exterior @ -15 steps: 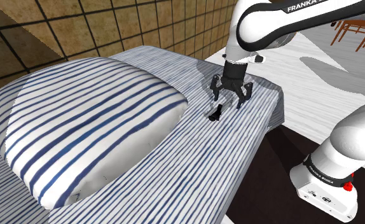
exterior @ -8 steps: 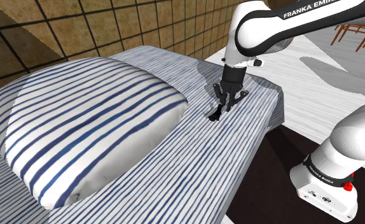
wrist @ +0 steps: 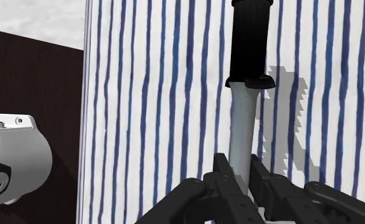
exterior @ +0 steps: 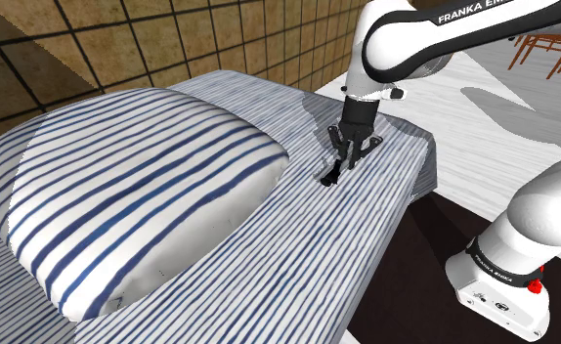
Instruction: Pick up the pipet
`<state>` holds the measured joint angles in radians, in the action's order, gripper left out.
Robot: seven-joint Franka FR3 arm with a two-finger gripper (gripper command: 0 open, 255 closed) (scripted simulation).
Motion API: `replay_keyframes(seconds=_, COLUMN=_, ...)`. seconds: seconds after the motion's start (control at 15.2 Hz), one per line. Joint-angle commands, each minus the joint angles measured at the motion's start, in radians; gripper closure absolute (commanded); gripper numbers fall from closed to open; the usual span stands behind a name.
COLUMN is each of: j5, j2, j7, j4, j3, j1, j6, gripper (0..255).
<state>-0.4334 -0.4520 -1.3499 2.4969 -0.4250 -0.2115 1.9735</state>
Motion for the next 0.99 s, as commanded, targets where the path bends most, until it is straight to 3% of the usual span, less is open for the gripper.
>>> replay_keyframes(seconds=0.0, j5=0.003, j2=-0.011, j7=-0.006, j4=-0.017, j3=0.004, j1=0.0, j6=-0.026, gripper=255)
replay_keyframes(seconds=0.92, j5=0.029, j2=-0.054, j7=-0.038, j4=-0.145, j3=0.038, j1=-0.006, j6=-0.196, gripper=255)
